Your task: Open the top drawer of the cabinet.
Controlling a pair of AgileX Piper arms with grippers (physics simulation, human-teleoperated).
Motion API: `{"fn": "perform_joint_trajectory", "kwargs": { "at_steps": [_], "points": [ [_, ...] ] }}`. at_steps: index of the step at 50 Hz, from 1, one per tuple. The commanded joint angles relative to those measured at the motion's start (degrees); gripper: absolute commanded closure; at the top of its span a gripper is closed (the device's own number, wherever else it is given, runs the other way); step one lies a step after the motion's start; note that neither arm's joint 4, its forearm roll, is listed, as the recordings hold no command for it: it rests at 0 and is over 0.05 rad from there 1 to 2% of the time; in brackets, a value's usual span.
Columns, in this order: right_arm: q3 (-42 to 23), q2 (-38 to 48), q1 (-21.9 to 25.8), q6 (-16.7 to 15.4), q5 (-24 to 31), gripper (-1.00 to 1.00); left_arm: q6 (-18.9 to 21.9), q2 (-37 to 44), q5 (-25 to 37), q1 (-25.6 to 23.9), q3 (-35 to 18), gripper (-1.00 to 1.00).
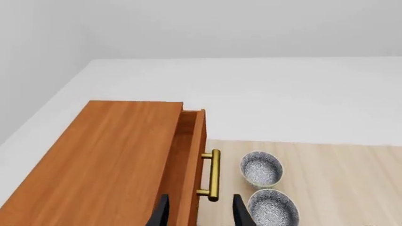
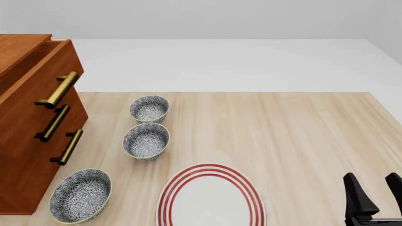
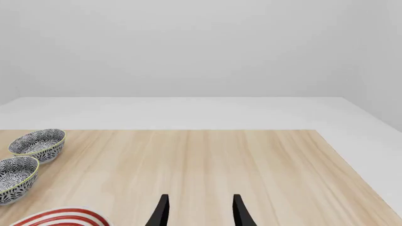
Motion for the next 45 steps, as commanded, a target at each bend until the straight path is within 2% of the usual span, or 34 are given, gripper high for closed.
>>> {"fn": "perform_joint_trajectory", "kwargs": {
  "at_steps": [1, 4, 19, 29, 30, 45],
  "points": [
    [0.0, 0.01, 0.0, 0.0, 0.0, -1.0, -1.62, 6.89, 2.97, 0.43, -3.53, -1.0],
    [0.0, 0.0, 0.0, 0.01, 0.0, -1.0, 0.34, 8.9, 2.25, 1.28, -2.64, -1.0],
    [0.0, -0.01, -0.01, 0.0, 0.0, -1.0, 0.42, 13.26, 3.08, 2.66, -6.14, -1.0],
    [0.0, 0.03, -0.01, 0.06, 0.0, -1.0, 1.14, 14.98, 2.42, 1.91, -5.28, -1.0],
    [-5.75, -0.42, 0.86, 0.04, 6.19, -1.0, 1.58, 15.46, 1.88, 2.38, -5.21, -1.0],
    [-5.46, -0.41, 0.86, 0.06, 5.91, -1.0, 1.34, 17.68, 0.64, 1.38, -2.65, -1.0]
  ]
}}
